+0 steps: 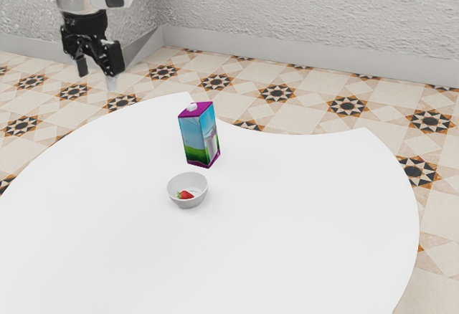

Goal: Take strawberry from the bowl

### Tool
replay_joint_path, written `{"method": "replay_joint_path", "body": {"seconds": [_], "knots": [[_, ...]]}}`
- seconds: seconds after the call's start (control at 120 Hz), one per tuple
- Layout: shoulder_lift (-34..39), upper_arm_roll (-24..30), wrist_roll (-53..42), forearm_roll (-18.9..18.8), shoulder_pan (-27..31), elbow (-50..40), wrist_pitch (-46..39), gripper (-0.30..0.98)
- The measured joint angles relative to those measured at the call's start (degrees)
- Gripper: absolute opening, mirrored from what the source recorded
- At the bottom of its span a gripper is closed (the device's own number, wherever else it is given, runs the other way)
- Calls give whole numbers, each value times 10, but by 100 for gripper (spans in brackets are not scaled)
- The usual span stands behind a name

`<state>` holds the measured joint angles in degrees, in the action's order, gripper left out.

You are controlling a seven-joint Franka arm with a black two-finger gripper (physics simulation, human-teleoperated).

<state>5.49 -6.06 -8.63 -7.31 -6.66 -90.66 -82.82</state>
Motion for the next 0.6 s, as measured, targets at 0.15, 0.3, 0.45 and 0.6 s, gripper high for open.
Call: {"method": "replay_joint_path", "body": {"seconds": [0.15,0.3,0.45,0.6], "knots": [[-5,4,8,0,-2,-6,-5,69],[-57,4,16,9,-16,-37,-18,69],[-119,6,-5,-7,-29,-59,-66,69],[-172,10,-55,-10,-21,-69,-124,69]]}}
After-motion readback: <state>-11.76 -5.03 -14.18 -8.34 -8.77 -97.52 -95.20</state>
